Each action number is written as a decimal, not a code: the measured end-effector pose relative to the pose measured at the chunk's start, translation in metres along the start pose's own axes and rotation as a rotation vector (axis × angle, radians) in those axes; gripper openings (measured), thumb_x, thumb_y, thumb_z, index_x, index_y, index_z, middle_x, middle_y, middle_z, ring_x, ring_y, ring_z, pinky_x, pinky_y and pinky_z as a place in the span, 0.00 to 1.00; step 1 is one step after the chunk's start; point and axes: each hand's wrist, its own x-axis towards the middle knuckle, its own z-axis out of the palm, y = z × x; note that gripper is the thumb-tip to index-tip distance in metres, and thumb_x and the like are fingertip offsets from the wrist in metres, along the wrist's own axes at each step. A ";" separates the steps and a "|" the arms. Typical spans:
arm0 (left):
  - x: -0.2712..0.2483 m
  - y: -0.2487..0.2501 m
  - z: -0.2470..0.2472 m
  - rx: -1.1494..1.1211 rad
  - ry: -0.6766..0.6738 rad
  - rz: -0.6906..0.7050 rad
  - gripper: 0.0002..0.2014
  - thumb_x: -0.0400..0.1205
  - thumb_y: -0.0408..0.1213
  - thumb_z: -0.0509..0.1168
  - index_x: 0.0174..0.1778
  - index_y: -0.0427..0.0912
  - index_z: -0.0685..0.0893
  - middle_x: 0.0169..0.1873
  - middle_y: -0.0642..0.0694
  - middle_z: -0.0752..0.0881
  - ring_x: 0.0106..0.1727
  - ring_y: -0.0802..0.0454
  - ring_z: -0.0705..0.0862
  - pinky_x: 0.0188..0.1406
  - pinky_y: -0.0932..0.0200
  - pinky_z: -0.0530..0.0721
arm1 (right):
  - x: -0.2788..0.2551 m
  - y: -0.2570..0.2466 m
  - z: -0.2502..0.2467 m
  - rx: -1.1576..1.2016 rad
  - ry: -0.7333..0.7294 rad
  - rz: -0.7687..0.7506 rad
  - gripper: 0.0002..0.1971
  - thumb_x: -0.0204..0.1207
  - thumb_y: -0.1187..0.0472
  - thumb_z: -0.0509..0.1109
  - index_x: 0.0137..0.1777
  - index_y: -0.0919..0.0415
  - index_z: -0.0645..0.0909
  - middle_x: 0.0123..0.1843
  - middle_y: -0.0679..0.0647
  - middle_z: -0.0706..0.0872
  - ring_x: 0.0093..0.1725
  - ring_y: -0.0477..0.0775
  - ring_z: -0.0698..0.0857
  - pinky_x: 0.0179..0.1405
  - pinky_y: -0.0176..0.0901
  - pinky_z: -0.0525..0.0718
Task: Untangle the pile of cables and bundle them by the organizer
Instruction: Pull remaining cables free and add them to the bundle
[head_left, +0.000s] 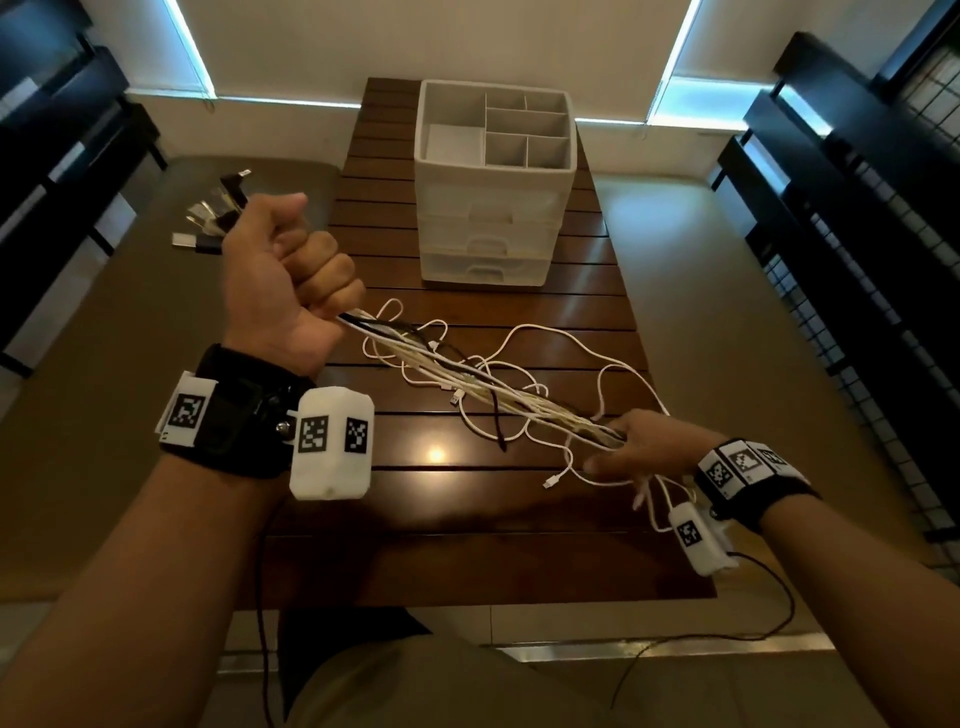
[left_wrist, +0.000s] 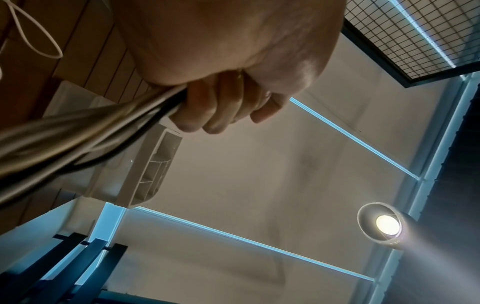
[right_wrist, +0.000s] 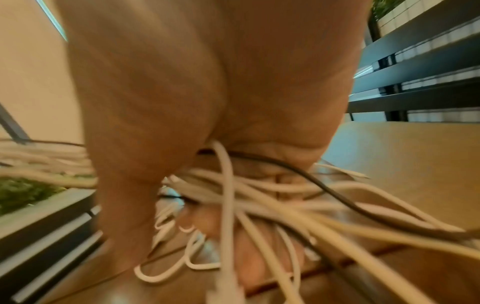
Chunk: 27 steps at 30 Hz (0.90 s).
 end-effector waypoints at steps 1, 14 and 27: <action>-0.002 -0.002 -0.002 -0.001 -0.001 -0.015 0.26 0.88 0.42 0.61 0.23 0.52 0.62 0.17 0.55 0.55 0.19 0.57 0.50 0.17 0.60 0.52 | 0.006 0.009 0.001 -0.056 0.065 0.033 0.21 0.78 0.38 0.76 0.40 0.56 0.85 0.31 0.50 0.87 0.31 0.50 0.87 0.35 0.42 0.82; -0.002 -0.028 0.005 -0.029 -0.022 -0.099 0.27 0.89 0.41 0.60 0.21 0.50 0.62 0.16 0.55 0.56 0.16 0.57 0.52 0.12 0.62 0.55 | -0.013 0.052 -0.019 -0.112 0.091 0.200 0.13 0.78 0.45 0.79 0.38 0.52 0.86 0.33 0.50 0.89 0.34 0.50 0.87 0.34 0.40 0.79; 0.000 -0.001 0.037 0.060 -0.089 0.032 0.25 0.89 0.43 0.60 0.25 0.51 0.60 0.18 0.55 0.55 0.20 0.57 0.50 0.19 0.59 0.51 | 0.018 0.046 0.033 -0.002 0.390 0.031 0.21 0.85 0.46 0.71 0.29 0.50 0.78 0.28 0.52 0.82 0.31 0.52 0.82 0.29 0.43 0.73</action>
